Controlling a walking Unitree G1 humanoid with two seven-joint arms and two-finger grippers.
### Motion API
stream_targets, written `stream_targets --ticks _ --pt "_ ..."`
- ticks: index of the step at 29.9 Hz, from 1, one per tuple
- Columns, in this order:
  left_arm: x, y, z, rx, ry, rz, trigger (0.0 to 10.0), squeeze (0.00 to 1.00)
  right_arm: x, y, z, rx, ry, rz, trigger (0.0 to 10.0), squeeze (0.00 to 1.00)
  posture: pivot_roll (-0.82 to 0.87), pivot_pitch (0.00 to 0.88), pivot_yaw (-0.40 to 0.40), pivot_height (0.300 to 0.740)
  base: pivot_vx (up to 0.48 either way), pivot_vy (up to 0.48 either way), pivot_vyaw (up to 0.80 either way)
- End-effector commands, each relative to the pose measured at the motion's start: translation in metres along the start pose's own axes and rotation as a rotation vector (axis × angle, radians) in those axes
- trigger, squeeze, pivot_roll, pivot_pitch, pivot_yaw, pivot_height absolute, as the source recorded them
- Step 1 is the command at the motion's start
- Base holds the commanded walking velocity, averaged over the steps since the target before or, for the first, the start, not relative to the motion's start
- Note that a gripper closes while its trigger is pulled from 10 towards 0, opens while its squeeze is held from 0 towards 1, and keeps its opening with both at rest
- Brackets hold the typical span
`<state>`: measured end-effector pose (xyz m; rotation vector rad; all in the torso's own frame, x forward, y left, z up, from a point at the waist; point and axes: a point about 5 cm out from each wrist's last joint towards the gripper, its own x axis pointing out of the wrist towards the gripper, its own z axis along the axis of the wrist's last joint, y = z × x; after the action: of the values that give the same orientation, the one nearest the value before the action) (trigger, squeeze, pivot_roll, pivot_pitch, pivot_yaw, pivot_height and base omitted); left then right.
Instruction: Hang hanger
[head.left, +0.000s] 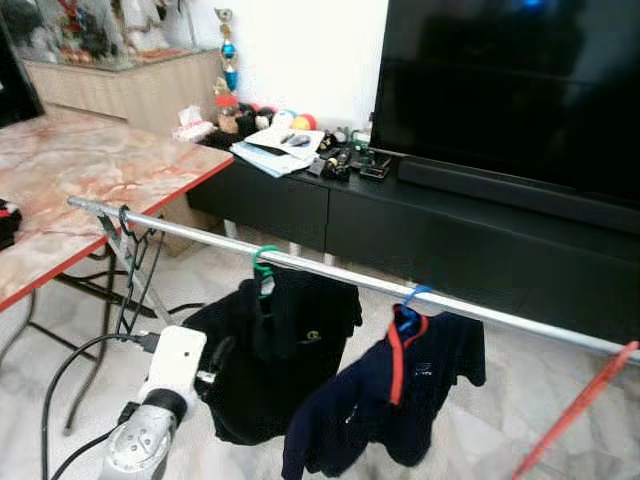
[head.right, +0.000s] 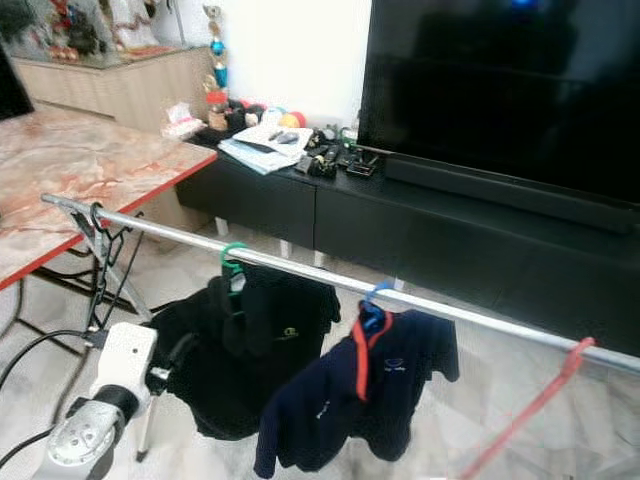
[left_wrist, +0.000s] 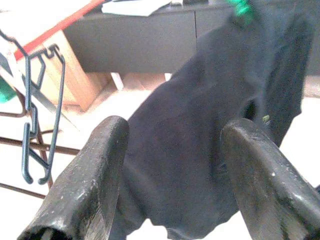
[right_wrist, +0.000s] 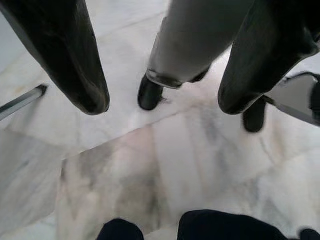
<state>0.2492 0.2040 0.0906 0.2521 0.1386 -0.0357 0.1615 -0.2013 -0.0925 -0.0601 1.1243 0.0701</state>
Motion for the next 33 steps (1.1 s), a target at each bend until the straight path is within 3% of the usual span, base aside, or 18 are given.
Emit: stream_targets --ticks 1,11,22,33 --pt "0.003 -0.006 0.005 -0.010 -0.016 -0.020 10.0 0.00 -0.002 -0.009 -0.004 0.004 0.012 -0.025 10.0 0.00 0.20 0.000 -0.015 0.740 0.000 0.405 0.00" --pt "0.004 -0.011 0.004 -0.003 -0.005 -0.085 10.0 0.00 -0.002 -0.009 -0.003 -0.011 0.014 -0.017 10.0 0.00 0.20 0.000 -0.019 0.740 0.000 0.379 0.00" --pt "0.006 -0.023 0.007 -0.002 -0.017 -0.226 10.0 0.00 -0.002 -0.009 -0.004 -0.017 0.025 -0.015 10.0 0.00 0.20 0.000 -0.013 0.740 0.000 0.000 -0.74" --pt "0.012 -0.027 0.005 0.030 0.005 -0.266 10.0 0.00 -0.002 -0.008 -0.004 -0.014 0.023 -0.011 10.0 0.00 0.20 0.000 -0.013 0.740 0.000 0.000 -0.74"
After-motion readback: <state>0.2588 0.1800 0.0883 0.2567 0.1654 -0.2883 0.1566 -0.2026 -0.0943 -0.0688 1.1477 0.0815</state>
